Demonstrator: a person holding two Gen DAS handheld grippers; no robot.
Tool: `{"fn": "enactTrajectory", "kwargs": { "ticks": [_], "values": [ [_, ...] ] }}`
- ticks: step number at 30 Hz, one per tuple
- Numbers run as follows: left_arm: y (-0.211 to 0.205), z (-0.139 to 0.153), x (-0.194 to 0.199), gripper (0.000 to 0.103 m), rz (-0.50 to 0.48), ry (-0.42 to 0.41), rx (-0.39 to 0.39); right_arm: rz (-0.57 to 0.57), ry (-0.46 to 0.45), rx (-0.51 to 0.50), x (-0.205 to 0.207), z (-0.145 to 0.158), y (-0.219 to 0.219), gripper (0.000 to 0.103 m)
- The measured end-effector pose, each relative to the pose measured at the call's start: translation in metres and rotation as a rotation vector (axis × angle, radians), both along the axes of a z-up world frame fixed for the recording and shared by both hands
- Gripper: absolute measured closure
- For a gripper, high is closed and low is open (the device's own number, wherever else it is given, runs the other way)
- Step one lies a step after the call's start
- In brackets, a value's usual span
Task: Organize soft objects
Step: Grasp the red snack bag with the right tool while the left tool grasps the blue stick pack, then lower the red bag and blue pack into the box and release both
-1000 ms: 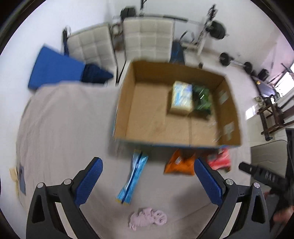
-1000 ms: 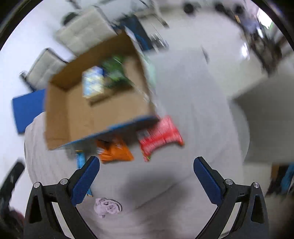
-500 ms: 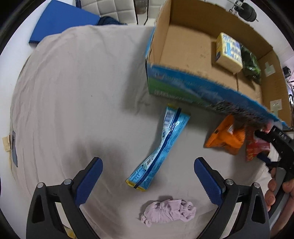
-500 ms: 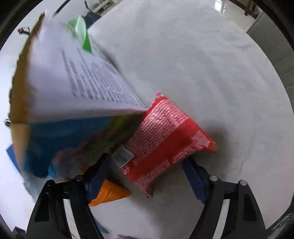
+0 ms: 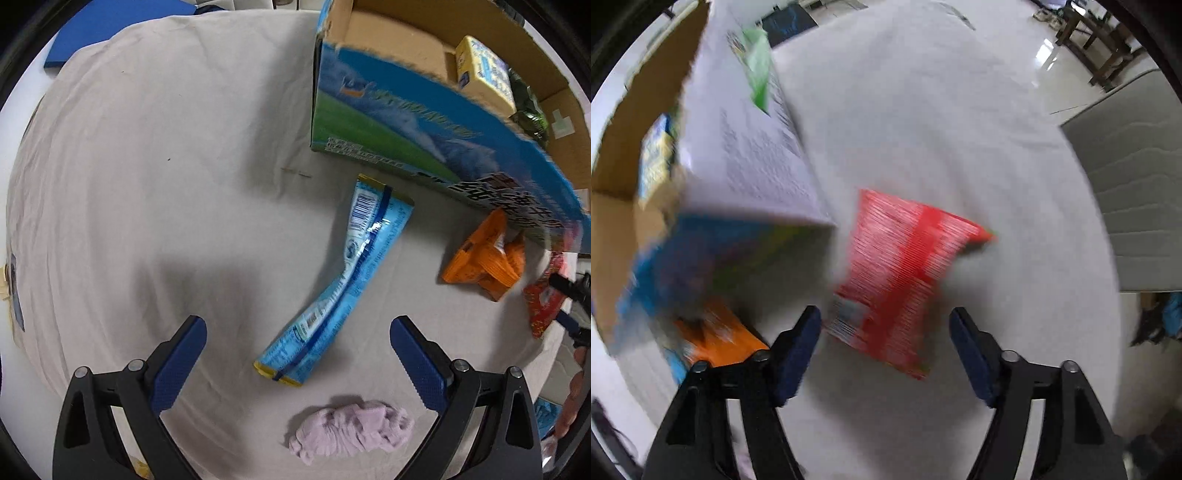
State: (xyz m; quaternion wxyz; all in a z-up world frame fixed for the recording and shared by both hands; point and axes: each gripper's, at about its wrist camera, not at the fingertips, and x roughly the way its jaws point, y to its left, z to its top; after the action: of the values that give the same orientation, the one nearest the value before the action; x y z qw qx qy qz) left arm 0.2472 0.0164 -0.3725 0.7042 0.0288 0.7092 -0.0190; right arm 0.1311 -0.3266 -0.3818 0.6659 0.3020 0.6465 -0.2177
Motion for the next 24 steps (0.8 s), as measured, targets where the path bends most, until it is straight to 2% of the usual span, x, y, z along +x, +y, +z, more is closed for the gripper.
{"fn": "enactTrajectory", "kwargs": {
  "ticks": [4,5,7,8,9,10,13,14,16,19,23,24],
  "values": [
    [-0.006,-0.018,0.014,0.001,-0.058,0.011,0.018,-0.013,0.094,-0.011,0.007,-0.026,0.007,0.027],
    [-0.009,-0.023,0.017,0.001,-0.074,0.019,0.010,-0.012,0.093,-0.028,0.004,-0.026,0.010,0.033],
    [-0.016,-0.034,0.021,0.005,-0.108,0.037,0.000,0.020,0.106,-0.039,0.002,-0.027,0.018,0.038],
    [-0.019,-0.039,0.022,0.014,-0.127,0.048,-0.005,0.042,0.111,-0.034,-0.001,-0.027,0.021,0.040],
    [-0.021,-0.044,0.021,0.032,-0.139,0.060,-0.001,0.071,0.124,-0.033,-0.002,-0.028,0.027,0.043],
    [-0.022,-0.050,0.019,0.041,-0.149,0.076,0.007,0.113,0.138,-0.029,-0.013,-0.029,0.038,0.043],
    [-0.017,-0.050,0.011,0.061,-0.141,0.069,-0.014,0.225,0.188,0.007,-0.033,-0.033,0.062,0.046],
    [-0.014,-0.050,0.006,0.072,-0.132,0.078,-0.008,0.262,0.202,0.012,-0.038,-0.035,0.070,0.046],
    [-0.010,-0.050,-0.008,0.075,-0.107,0.089,0.002,0.348,0.232,0.006,-0.050,-0.039,0.090,0.046],
    [-0.006,-0.055,-0.018,0.074,-0.090,0.091,0.001,0.413,0.234,-0.009,-0.057,-0.040,0.110,0.046],
    [-0.002,-0.056,-0.020,0.073,-0.069,0.096,0.003,0.377,0.217,-0.036,-0.052,-0.045,0.120,0.041],
    [-0.001,-0.055,-0.016,0.073,-0.075,0.091,0.010,0.373,0.218,-0.047,-0.064,-0.044,0.126,0.041]
  ]
}}
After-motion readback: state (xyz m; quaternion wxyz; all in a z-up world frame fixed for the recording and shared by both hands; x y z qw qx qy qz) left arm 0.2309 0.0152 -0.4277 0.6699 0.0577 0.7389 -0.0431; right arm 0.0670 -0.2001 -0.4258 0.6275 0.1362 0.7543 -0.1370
